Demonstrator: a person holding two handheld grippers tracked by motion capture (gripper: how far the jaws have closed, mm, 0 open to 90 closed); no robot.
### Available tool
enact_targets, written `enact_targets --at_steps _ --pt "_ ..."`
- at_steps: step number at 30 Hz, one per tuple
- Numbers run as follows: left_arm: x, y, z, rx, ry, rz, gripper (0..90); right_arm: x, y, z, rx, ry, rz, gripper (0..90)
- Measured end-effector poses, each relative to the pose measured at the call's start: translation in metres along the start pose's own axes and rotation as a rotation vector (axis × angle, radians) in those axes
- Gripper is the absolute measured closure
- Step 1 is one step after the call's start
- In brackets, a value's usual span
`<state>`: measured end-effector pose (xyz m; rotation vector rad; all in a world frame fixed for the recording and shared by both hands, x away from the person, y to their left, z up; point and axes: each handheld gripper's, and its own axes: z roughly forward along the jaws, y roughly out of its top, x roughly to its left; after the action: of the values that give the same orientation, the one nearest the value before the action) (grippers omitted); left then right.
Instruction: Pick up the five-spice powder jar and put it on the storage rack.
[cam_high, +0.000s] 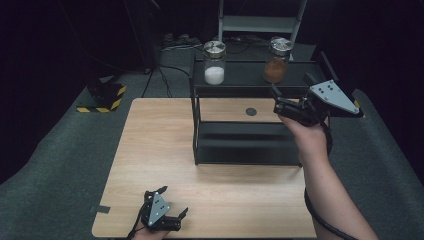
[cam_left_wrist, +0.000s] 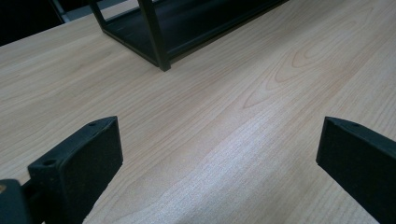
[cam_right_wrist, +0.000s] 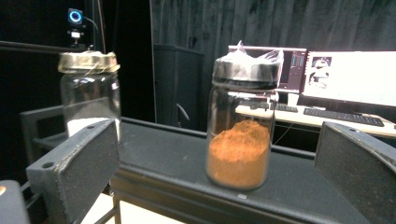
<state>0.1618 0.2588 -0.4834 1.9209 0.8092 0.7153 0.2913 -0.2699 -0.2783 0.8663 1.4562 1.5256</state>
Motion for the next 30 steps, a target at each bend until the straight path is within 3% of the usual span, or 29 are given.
enact_targets --at_steps 9,20,30 --pt "0.0 0.0 0.0 0.0 0.003 -0.005 0.6 0.008 -0.016 -0.025 0.031 0.021 -0.056 0.0" --pt "0.0 0.0 0.0 -0.001 0.006 -0.008 0.6 0.007 -0.044 -0.053 0.038 0.026 -0.07 0.0" --pt "-0.003 0.0 0.0 0.002 0.015 0.007 0.6 0.008 -0.083 -0.077 0.086 0.043 -0.093 0.0"
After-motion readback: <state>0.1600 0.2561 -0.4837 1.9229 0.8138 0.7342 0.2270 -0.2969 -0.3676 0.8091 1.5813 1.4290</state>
